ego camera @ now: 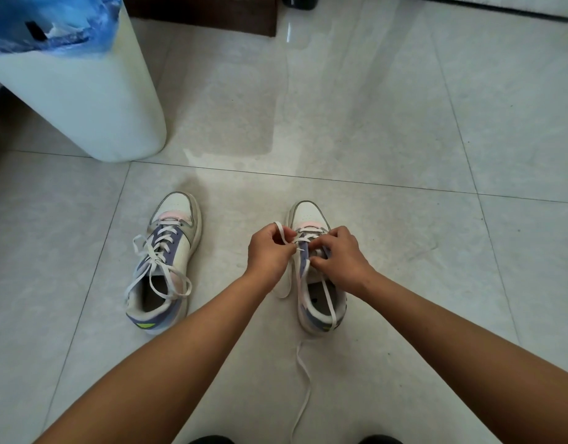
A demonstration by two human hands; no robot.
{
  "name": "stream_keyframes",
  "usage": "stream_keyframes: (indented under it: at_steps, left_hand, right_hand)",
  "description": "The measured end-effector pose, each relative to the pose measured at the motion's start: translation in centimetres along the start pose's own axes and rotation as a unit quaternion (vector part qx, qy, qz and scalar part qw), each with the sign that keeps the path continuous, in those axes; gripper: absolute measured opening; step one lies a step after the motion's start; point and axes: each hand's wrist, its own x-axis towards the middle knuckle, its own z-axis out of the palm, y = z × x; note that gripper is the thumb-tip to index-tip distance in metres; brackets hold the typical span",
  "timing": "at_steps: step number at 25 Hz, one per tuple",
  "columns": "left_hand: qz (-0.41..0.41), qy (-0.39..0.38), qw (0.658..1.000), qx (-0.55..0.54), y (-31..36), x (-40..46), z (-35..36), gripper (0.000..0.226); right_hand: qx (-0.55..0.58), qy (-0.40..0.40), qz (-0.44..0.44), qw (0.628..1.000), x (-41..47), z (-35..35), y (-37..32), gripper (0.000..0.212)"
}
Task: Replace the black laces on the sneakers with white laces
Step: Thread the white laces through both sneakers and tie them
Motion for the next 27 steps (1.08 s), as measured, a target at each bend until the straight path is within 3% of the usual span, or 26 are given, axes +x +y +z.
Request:
stream_keyframes:
  at_steps: [5,10,14,18,20,23,25,27]
  left_hand:
    - [0.03,-0.039,0.999,0.009,-0.2,0.2,0.3,0.021]
    - [0.061,-0.017,0.996,0.055,-0.3,-0.9,0.2,0.015]
    - [0.05,-0.045,0.974,0.215,-2.5,-4.1,1.2,0.057]
    - [-0.02,0.015,0.994,0.105,-3.1,-4.3,1.4,0.056]
    - [-0.03,0.02,0.996,0.081,-3.2,-3.9,1.4,0.049]
    - [-0.01,0.005,0.997,0.077,-3.5,-3.7,1.3,0.043]
    - [-0.021,-0.004,0.997,0.068,-3.7,-3.3,1.2,0.043]
    - [-0.035,-0.009,0.997,0.075,-3.8,-3.3,1.2,0.044]
  right_hand:
    - [0.001,0.008,0.004,1.0,0.3,0.4,0.1,0.026]
    - [-0.013,0.025,-0.013,1.0,0.5,0.8,0.1,0.016]
    - [-0.088,-0.004,-0.061,0.994,0.4,0.1,-0.2,0.014]
    - [-0.102,-0.002,-0.156,0.982,-3.0,-2.5,1.7,0.005]
    - [-0.202,0.024,-0.273,0.94,-6.6,-3.8,5.3,0.026]
    - [-0.394,-0.054,-0.353,0.847,-12.4,-4.0,12.5,0.043]
    - [-0.45,-0.146,-0.275,0.837,-14.1,-3.5,15.5,0.06]
    - [-0.428,-0.138,-0.233,0.862,-13.3,-2.7,16.3,0.078]
